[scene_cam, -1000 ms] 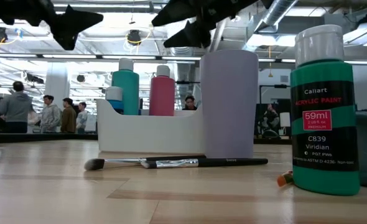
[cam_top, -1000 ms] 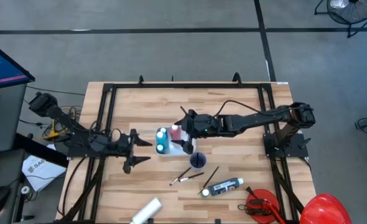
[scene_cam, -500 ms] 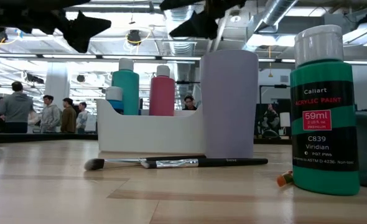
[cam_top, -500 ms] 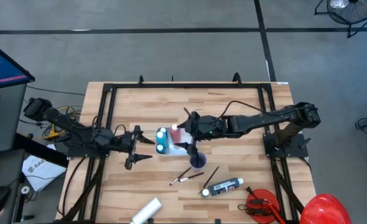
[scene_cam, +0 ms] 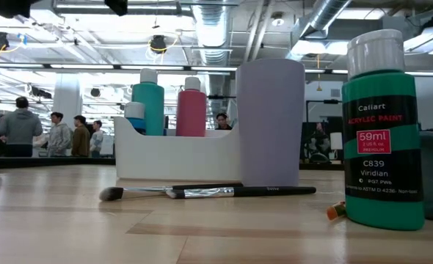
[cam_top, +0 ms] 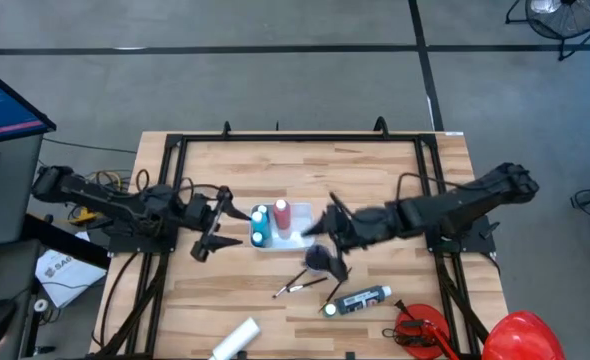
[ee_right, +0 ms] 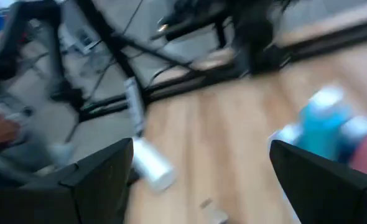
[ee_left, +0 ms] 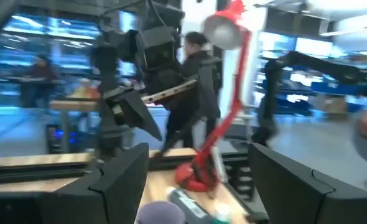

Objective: Pick & Place Paint Supplies
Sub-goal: Put the black paint bottle into the white bin

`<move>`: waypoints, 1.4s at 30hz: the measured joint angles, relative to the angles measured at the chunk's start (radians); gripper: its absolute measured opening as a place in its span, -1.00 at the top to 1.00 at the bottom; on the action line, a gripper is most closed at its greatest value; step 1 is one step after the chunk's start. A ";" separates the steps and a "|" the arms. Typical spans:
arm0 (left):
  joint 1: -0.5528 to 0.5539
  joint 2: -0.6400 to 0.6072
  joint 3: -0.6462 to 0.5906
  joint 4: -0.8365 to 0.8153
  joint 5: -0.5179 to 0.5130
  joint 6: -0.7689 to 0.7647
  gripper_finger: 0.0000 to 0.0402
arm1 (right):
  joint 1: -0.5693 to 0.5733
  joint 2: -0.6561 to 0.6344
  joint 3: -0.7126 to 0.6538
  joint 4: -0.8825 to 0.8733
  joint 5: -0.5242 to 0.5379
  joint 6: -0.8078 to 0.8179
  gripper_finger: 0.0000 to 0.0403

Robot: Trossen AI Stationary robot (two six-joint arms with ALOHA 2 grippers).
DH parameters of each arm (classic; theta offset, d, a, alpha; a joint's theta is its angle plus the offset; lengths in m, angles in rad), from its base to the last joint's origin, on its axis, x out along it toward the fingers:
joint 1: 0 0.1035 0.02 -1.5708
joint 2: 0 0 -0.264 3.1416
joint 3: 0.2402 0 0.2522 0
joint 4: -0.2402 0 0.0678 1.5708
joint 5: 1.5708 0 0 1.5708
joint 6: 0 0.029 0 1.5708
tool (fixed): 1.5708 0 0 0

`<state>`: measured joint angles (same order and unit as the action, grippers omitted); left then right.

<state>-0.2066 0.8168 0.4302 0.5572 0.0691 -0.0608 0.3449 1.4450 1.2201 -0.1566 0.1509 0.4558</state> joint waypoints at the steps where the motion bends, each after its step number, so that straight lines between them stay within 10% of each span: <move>1: 0.000 0.000 0.000 -0.010 0.030 -0.001 -0.34 | 0.028 -0.003 0.000 -0.028 0.000 0.038 -0.83; 23: -0.028 0.001 -0.001 -0.094 0.095 -0.059 -0.34 | 0.328 0.104 0.000 -0.821 -0.148 0.806 -0.83; 42: -0.028 0.001 -0.002 -0.085 0.094 -0.042 -0.34 | 0.321 0.309 0.000 -1.137 -0.436 0.471 -0.83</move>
<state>-0.2346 0.8181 0.4286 0.4721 0.1627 -0.1026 0.6657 1.7536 1.2198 -1.2931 -0.2848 0.9264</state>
